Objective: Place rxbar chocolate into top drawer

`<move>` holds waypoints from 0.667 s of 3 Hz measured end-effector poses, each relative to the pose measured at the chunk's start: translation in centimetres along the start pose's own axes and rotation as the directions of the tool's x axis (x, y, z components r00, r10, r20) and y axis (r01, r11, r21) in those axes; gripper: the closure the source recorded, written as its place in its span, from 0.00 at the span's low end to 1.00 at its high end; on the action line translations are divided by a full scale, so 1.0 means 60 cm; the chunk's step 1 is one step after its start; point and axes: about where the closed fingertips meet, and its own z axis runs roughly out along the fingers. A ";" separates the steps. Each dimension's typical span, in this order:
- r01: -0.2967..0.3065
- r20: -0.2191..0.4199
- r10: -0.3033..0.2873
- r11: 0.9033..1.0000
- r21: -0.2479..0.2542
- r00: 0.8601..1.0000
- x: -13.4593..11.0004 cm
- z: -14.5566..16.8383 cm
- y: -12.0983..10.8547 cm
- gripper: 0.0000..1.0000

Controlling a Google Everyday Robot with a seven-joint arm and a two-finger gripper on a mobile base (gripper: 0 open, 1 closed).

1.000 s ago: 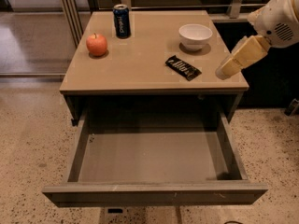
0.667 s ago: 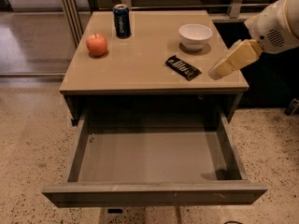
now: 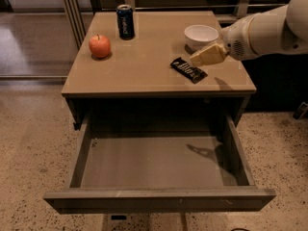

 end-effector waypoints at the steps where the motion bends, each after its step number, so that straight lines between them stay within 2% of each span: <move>1: -0.011 0.035 0.009 0.999 0.038 0.999 0.006 0.067 -0.019 0.29; 2: -0.011 0.046 0.009 0.999 0.050 0.999 0.001 0.068 -0.024 0.39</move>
Offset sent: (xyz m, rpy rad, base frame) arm 0.0303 0.0090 -0.0205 0.0177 -0.0352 -0.0260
